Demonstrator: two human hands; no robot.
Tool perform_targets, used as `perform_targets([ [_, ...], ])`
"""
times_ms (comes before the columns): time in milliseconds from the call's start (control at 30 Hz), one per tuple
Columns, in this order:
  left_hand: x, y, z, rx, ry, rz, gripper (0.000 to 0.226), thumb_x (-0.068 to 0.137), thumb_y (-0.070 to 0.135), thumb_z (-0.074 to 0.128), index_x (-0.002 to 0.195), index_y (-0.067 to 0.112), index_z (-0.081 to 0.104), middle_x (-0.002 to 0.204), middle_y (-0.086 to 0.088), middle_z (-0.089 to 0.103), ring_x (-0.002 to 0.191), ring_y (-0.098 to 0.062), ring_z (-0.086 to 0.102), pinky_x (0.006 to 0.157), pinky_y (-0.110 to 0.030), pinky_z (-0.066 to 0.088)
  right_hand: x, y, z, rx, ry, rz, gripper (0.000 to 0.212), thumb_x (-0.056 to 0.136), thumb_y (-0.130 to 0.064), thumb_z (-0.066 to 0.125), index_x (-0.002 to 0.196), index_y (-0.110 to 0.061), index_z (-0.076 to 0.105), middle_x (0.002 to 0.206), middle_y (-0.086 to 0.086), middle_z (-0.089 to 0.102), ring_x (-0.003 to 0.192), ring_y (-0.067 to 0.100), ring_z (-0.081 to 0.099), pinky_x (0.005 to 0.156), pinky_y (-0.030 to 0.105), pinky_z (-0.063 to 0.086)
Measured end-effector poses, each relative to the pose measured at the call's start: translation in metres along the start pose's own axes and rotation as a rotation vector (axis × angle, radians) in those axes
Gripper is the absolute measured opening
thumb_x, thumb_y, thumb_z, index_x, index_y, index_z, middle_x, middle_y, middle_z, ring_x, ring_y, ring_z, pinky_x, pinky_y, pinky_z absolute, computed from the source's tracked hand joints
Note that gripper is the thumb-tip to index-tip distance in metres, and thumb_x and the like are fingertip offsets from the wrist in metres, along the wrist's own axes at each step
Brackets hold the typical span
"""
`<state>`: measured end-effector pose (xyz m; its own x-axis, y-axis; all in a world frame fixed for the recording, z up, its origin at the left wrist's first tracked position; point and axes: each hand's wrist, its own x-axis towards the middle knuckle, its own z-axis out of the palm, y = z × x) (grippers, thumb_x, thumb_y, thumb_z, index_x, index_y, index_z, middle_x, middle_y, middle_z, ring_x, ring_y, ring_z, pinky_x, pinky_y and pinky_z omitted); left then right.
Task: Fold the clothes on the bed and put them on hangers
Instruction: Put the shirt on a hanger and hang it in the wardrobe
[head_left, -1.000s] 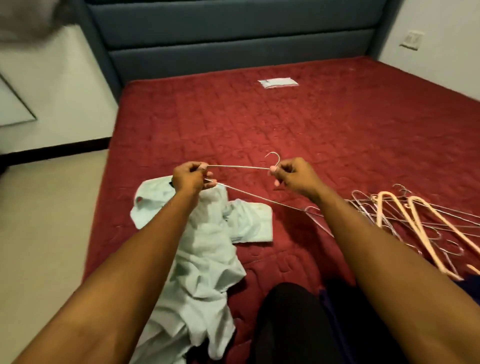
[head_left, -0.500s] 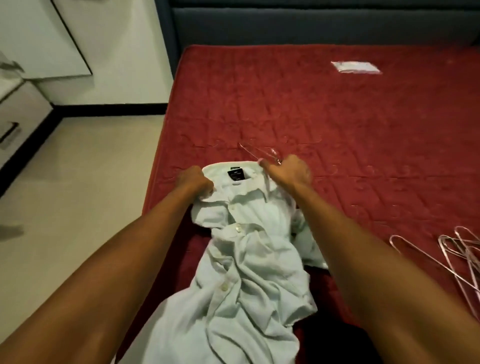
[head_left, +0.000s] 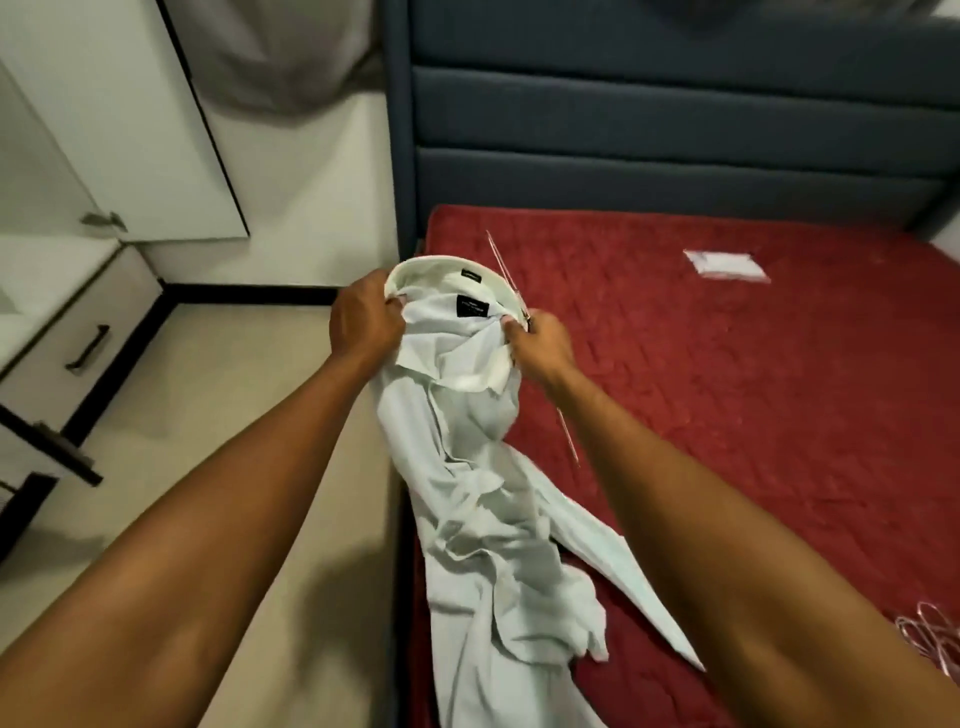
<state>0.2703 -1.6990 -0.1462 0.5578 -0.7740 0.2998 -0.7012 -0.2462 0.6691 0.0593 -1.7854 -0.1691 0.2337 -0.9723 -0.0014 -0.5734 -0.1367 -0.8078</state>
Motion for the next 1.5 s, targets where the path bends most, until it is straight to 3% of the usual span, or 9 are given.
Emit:
perform_targets([
  [200,0.089,0.036,-0.166,-0.080,-0.052,0.179,0.027,0.087,0.040,0.075,0.090,0.014,0.067,0.087,-0.008,0.072,0.082,-0.031,0.064,0.068,-0.035,0.046,0.011,-0.184,-0.035,0.011,0.164,-0.092,0.029,0.101,-0.032,0.058,0.113,-0.008,0.069,0.112,0.012,0.073,0.104,0.032,0.067,0.084,0.039,0.054],
  [333,0.145,0.074,-0.267,-0.119,-0.026,0.250,0.039,0.088,0.054,0.072,0.100,0.016,0.074,0.093,-0.006,0.075,0.087,-0.025,0.067,0.071,-0.035,0.048,0.031,-0.305,-0.064,-0.078,0.235,-0.189,0.031,0.102,-0.035,0.056,0.110,-0.007,0.066,0.114,0.017,0.070,0.107,0.037,0.064,0.080,0.038,0.045],
  [600,0.245,0.123,-0.417,0.064,0.090,0.364,0.032,0.103,0.034,0.056,0.102,0.004,0.067,0.094,-0.024,0.071,0.089,-0.041,0.065,0.068,-0.037,0.040,0.071,-0.468,-0.098,-0.040,0.218,-0.312,0.024,0.098,-0.040,0.060,0.101,-0.016,0.066,0.107,0.009,0.071,0.101,0.032,0.064,0.082,0.042,0.050],
  [800,0.293,0.145,-0.467,0.053,0.143,0.318,0.029,0.106,0.028,0.049,0.100,0.005,0.064,0.094,-0.019,0.068,0.090,-0.036,0.061,0.068,-0.035,0.037,0.114,-0.523,-0.092,0.097,0.048,-0.307,0.033,0.077,-0.041,0.071,0.076,-0.007,0.071,0.072,0.004,0.067,0.070,0.018,0.061,0.074,0.046,0.059],
  [933,0.339,0.155,-0.481,-0.046,0.181,0.255,0.034,0.105,0.033,0.050,0.103,0.006,0.069,0.091,-0.013,0.068,0.083,-0.032,0.064,0.066,-0.039,0.052,0.147,-0.555,-0.066,0.199,-0.109,-0.341,0.041,0.095,-0.039,0.071,0.063,-0.017,0.058,0.051,-0.014,0.052,0.048,0.001,0.045,0.046,0.018,0.036],
  [1033,0.387,0.148,-0.476,-0.042,0.125,0.193,0.032,0.105,0.034,0.050,0.106,0.009,0.070,0.088,-0.009,0.065,0.076,-0.032,0.064,0.057,-0.037,0.055,0.210,-0.572,-0.038,0.187,-0.035,-0.450,0.048,0.101,-0.038,0.063,0.059,-0.018,0.055,0.047,-0.014,0.044,0.047,0.000,0.038,0.056,0.025,0.036],
  [1167,0.468,0.105,-0.461,0.142,0.069,0.129,0.031,0.103,0.035,0.051,0.106,0.009,0.068,0.099,-0.014,0.069,0.088,-0.038,0.067,0.066,-0.039,0.056,0.313,-0.584,0.001,0.133,0.057,-0.462,0.037,0.098,-0.030,0.067,0.064,-0.016,0.071,0.061,-0.002,0.066,0.056,0.010,0.054,0.065,0.031,0.046],
  [1267,0.526,0.069,-0.454,0.216,-0.004,0.014,0.026,0.101,0.033,0.053,0.103,0.014,0.070,0.095,-0.016,0.069,0.077,-0.040,0.068,0.045,-0.030,0.047,0.366,-0.598,0.035,0.330,-0.046,-0.420,0.025,0.098,-0.015,0.068,0.075,-0.019,0.074,0.080,0.009,0.076,0.064,0.013,0.062,0.066,0.034,0.053],
  [1500,0.604,0.031,-0.475,0.207,0.016,-0.122,0.026,0.105,0.035,0.052,0.094,0.016,0.066,0.080,-0.009,0.062,0.058,-0.026,0.057,0.037,-0.022,0.039,0.440,-0.663,0.073,1.159,-0.321,-0.361,0.011,0.099,0.001,0.062,0.104,-0.002,0.071,0.090,0.008,0.076,0.068,0.011,0.063,0.067,0.019,0.054],
])
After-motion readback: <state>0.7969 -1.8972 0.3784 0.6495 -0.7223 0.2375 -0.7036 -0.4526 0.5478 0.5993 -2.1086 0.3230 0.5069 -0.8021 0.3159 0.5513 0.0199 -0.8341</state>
